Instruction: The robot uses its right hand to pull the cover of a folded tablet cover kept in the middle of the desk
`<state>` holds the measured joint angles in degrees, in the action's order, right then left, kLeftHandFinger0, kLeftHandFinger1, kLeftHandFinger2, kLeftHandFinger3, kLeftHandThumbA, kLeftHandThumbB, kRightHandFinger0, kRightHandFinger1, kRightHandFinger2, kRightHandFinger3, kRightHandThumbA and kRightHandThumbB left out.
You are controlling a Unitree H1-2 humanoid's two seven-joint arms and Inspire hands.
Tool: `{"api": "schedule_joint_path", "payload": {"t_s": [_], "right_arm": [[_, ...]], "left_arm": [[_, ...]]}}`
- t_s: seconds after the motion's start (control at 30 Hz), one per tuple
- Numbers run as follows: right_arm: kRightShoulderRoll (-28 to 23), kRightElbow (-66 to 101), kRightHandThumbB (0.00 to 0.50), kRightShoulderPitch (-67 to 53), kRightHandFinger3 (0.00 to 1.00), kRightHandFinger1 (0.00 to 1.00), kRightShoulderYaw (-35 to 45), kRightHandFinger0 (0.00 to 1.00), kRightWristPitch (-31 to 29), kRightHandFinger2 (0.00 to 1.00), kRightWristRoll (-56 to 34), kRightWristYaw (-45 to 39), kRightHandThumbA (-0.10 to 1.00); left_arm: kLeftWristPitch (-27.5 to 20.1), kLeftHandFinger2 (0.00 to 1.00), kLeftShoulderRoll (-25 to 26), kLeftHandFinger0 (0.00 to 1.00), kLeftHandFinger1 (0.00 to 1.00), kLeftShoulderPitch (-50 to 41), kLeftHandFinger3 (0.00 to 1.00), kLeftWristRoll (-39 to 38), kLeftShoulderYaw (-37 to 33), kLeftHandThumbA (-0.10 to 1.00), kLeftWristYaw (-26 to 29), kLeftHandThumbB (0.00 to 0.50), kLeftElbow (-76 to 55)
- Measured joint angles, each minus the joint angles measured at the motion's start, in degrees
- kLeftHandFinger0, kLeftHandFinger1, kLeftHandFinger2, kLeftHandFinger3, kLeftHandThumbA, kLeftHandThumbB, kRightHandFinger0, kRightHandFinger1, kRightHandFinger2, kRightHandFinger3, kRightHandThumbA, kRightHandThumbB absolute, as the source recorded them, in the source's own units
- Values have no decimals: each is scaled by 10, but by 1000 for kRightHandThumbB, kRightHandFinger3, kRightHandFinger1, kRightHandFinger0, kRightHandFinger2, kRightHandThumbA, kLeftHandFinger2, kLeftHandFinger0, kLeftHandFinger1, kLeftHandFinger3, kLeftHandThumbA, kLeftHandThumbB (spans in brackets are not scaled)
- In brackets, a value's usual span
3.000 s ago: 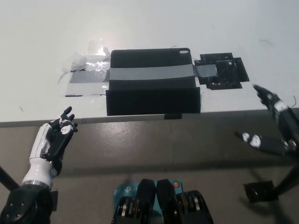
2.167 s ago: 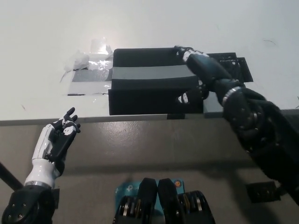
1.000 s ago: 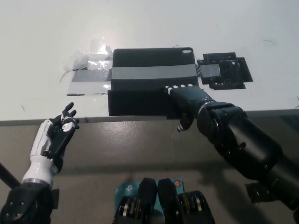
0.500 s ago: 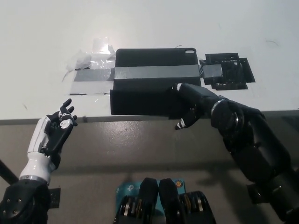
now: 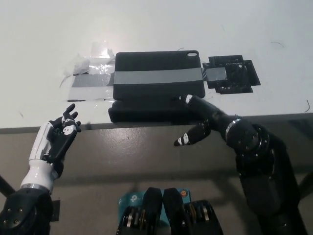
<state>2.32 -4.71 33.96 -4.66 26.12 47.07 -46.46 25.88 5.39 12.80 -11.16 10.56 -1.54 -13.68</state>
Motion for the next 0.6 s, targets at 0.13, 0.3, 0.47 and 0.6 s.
{"api": "schedule_joint_path", "payload": {"t_s": [0.13, 0.3, 0.47, 0.6], "right_arm": [[39, 1, 500, -50, 1000, 961, 30, 1000, 1, 987, 26, -48, 1000], [88, 13, 495, -95, 1000, 948, 102, 1000, 2, 939, 64, -108, 1000], [100, 64, 409, -118, 1000, 952, 170, 1000, 3, 965, 85, -162, 881], [91, 165, 172, -132, 1000, 1000, 241, 1000, 3, 1000, 63, -201, 670]], "left_arm": [[0, 1000, 1, 1000, 1000, 0, 1000, 0, 0, 1000, 0, 0, 0], [0, 1000, 6, 1000, 1000, 2, 1000, 0, 0, 1000, 0, 0, 0], [0, 1000, 8, 1000, 1000, 5, 1000, 0, -1, 1000, 0, 0, 0], [0, 1000, 11, 1000, 1000, 6, 1000, 0, -1, 1000, 0, 0, -1]]}}
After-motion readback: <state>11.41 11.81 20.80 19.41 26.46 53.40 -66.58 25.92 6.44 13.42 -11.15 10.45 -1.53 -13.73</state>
